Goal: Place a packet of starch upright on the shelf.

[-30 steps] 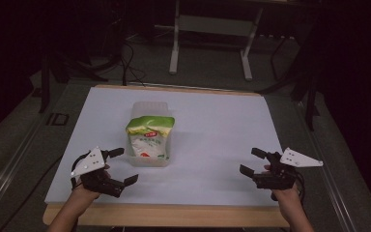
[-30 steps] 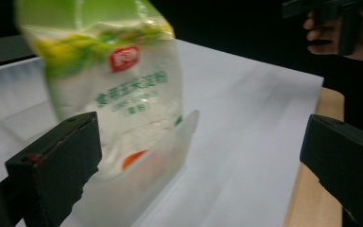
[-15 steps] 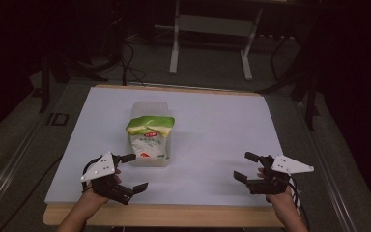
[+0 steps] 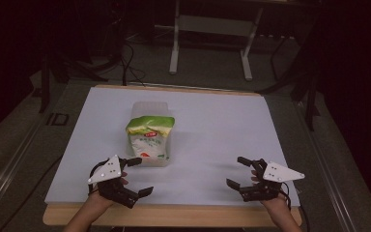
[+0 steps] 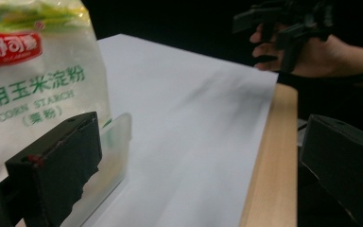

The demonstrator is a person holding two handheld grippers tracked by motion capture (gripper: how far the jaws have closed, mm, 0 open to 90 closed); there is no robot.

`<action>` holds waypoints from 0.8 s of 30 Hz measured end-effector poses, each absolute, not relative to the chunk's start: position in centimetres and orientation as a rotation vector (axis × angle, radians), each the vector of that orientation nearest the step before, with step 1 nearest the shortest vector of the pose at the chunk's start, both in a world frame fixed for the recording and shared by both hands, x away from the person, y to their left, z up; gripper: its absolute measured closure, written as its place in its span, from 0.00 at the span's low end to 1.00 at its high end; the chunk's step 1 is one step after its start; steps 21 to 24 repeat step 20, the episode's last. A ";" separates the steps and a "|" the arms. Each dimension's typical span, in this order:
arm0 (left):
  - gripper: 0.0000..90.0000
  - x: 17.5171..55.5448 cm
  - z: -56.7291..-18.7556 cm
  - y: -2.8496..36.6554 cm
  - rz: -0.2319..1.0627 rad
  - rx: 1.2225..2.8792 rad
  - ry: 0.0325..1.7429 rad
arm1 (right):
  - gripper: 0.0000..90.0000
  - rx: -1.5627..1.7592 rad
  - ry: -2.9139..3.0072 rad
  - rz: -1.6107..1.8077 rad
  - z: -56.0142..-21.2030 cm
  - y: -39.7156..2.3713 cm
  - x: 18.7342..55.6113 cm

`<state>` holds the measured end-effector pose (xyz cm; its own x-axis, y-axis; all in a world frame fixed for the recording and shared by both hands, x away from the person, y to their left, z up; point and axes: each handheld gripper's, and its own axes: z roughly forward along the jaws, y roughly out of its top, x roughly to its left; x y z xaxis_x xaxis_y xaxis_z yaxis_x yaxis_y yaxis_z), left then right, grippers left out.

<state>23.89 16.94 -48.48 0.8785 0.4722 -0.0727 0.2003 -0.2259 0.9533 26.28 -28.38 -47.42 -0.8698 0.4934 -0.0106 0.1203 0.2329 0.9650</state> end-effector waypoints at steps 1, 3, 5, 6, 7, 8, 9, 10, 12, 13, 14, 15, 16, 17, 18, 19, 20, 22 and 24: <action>0.00 23.8 -48.6 16.8 0.279 1.814 0.503 | 0.17 0.575 2.202 1.675 -47.5 -28.4 26.3; 0.00 23.8 -48.8 16.5 0.286 1.833 0.496 | 0.17 0.565 2.208 1.661 -47.7 -28.3 26.3; 0.00 23.7 -49.2 16.2 0.298 1.844 0.491 | 0.17 0.544 2.203 1.637 -47.9 -28.1 26.3; 0.00 23.8 -49.3 16.1 0.295 1.845 0.494 | 0.17 0.537 2.199 1.633 -48.1 -28.1 26.2; 0.00 23.8 -49.5 16.0 0.295 1.844 0.496 | 0.17 0.530 2.199 1.629 -48.2 -28.1 26.3; 0.00 23.9 -49.7 16.0 0.295 1.850 0.494 | 0.17 0.532 2.200 1.627 -48.3 -28.0 26.3; 0.00 23.9 -49.8 15.9 0.293 1.859 0.491 | 0.17 0.520 2.200 1.622 -48.4 -28.0 26.3; 0.00 23.9 -50.0 15.8 0.299 1.869 0.490 | 0.17 0.518 2.200 1.620 -48.5 -28.0 26.4; 0.00 23.9 -50.2 15.7 0.295 1.878 0.489 | 0.17 0.525 2.202 1.619 -48.6 -27.9 26.5; 0.00 23.9 -50.2 15.6 0.292 1.878 0.490 | 0.17 0.528 2.201 1.625 -48.6 -28.0 26.5; 0.00 23.9 -50.3 15.6 0.291 1.878 0.489 | 0.17 0.532 2.199 1.629 -48.6 -28.0 26.5; 0.00 23.9 -50.3 15.5 0.293 1.879 0.484 | 0.17 0.536 2.196 1.630 -48.7 -28.0 26.5; 0.00 23.8 -50.3 15.5 0.294 1.880 0.482 | 0.17 0.544 2.191 1.631 -48.7 -28.1 26.5; 0.00 23.8 -50.3 15.4 0.296 1.886 0.479 | 0.17 0.547 2.188 1.633 -48.7 -28.2 26.6; 0.00 23.8 -50.3 15.4 0.295 1.886 0.476 | 0.17 0.552 2.184 1.633 -48.6 -28.2 26.6; 0.00 23.8 -50.3 15.3 0.294 1.883 0.477 | 0.17 0.555 2.181 1.637 -48.6 -28.3 26.6; 0.00 23.8 -50.3 15.3 0.296 1.884 0.478 | 0.17 0.559 2.177 1.640 -48.6 -28.4 26.6; 0.00 23.8 -50.3 15.3 0.296 1.884 0.478 | 0.17 0.559 2.177 1.640 -48.6 -28.4 26.6; 0.00 23.8 -50.3 15.3 0.296 1.884 0.478 | 0.17 0.559 2.177 1.640 -48.6 -28.4 26.6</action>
